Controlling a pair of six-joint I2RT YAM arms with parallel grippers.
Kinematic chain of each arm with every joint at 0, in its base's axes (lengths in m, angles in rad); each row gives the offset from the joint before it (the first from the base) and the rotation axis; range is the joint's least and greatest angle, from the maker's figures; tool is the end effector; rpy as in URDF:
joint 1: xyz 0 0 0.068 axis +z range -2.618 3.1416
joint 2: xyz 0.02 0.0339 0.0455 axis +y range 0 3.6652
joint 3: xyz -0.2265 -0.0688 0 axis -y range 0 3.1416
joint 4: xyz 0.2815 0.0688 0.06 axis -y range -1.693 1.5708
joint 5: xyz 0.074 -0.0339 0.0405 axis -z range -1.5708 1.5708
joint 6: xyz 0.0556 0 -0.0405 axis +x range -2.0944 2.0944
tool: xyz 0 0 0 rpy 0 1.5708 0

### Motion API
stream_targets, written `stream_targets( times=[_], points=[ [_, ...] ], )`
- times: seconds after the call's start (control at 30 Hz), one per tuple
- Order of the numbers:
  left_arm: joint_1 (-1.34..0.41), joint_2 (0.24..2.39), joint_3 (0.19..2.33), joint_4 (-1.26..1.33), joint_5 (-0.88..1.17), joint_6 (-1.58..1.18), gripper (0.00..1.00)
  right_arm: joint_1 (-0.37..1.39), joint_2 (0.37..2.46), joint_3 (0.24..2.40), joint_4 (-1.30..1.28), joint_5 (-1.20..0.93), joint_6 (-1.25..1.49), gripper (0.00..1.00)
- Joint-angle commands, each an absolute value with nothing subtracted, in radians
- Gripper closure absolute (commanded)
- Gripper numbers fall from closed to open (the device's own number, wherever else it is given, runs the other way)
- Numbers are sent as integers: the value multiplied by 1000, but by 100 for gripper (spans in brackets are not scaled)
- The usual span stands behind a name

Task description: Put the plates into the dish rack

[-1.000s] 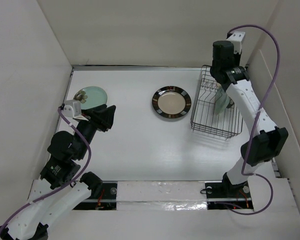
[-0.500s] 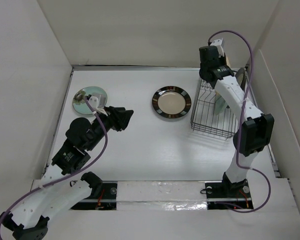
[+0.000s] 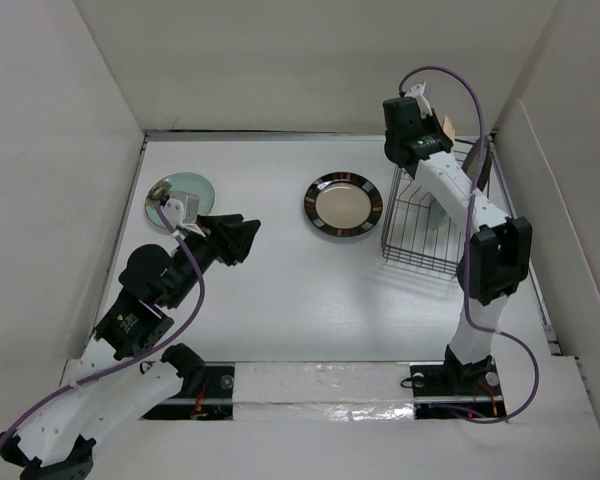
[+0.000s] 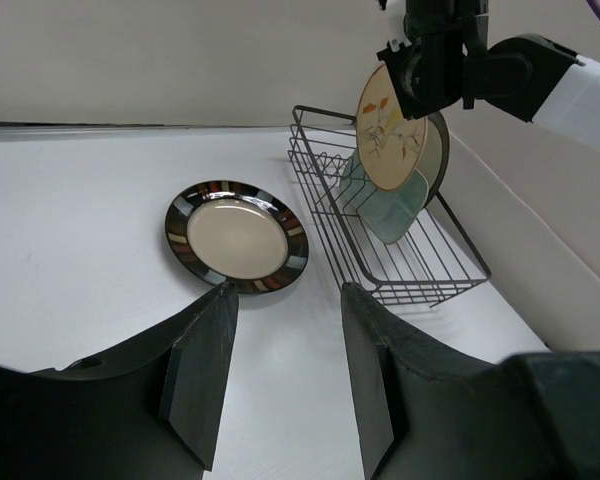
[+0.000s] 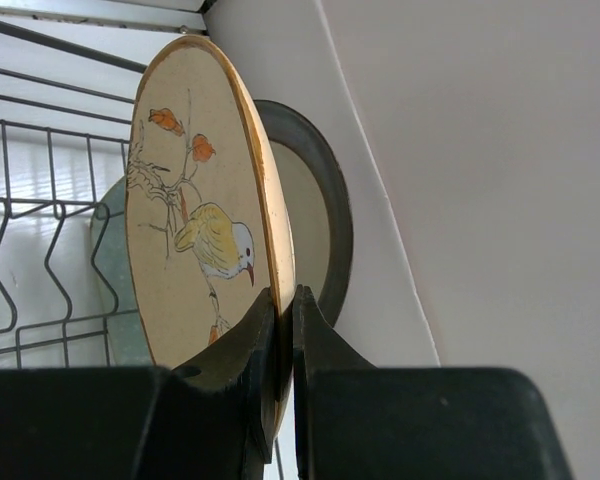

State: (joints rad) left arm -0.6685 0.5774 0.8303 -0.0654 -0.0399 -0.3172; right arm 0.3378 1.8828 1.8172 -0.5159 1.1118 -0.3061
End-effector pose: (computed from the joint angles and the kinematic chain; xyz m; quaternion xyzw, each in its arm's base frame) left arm 0.1701 -0.1315 0.3898 0.0963 0.6306 -0.3531 0.6844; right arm 0.4475 0.1044 0.3163 0.0011 0.7885 -0.4580 0.4106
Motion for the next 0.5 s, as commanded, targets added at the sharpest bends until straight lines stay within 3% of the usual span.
stream_targets(
  times=[0.0,0.47],
  points=[
    [-675,563,851,-32,-67,-304,57,347,1888,1870,-432,1180,-287,100],
    [-675,574,848,-31,-87,-301,57,314,1891,1669,-463,996,179,100]
  ],
)
